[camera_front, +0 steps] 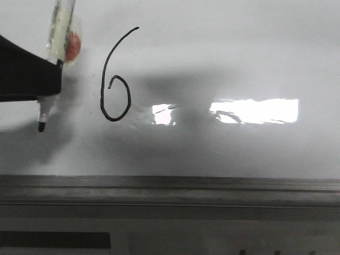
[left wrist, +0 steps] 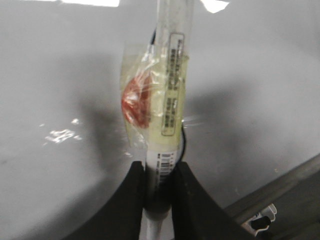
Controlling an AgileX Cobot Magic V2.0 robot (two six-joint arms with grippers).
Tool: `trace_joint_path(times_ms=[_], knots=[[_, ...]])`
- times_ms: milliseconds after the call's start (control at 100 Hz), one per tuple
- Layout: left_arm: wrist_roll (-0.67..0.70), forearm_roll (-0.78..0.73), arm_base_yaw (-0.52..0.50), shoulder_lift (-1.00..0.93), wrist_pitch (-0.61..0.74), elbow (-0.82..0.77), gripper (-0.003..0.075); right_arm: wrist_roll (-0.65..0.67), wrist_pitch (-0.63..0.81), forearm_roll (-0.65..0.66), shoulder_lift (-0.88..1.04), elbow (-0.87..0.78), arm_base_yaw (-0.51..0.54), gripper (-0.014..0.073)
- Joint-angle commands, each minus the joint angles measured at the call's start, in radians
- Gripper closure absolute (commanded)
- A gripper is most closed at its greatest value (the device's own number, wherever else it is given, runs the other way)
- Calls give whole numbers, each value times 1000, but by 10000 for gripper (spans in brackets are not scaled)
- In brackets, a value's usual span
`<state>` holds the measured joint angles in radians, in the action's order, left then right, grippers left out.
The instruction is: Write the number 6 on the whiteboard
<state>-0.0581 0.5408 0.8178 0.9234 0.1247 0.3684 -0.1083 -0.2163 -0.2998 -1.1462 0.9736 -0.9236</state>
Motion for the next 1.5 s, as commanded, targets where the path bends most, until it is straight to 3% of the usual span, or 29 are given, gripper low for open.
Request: trace_joint_path(times_ms=[0,130,450,520,690,780,920,1000,1070,1190,1220,1380,1490], knots=[[8,69,-49,14,28,36,741,-7,70,-6,28,32,-1,126],[8,69,-98,19,-7,36,741,-7,68,-6,28,32,-1,127],[8,84,-98,19,-13,36,734,-7,68,-8,28,32,-1,127],[8,84,-98,19,-13,36,680,-7,68,-8,28,32,-1,127],[8,95,-98,19,-4,36,426,-7,68,-12,28,32,-1,127],[8,117,-98,19,-2,36,386,-7,68,-12,28,32,-1,127],[8,117,-98,2,-6,36,386,-7,68,-12,29,32,-1,131],[8,115,-98,-34,-11,36,386,-7,68,-12,35,32,-1,182],[8,110,-98,-81,-15,36,386,-7,65,-5,43,32,-1,295],[6,77,-98,-187,-16,36,398,-7,41,11,67,28,-1,604],[6,60,-98,-213,-16,36,423,-7,37,20,76,23,-1,669],[6,-38,-98,-366,-16,36,738,-7,60,53,148,-40,-1,656],[4,-121,-98,-464,-18,32,741,-7,133,56,232,-128,-1,656]])
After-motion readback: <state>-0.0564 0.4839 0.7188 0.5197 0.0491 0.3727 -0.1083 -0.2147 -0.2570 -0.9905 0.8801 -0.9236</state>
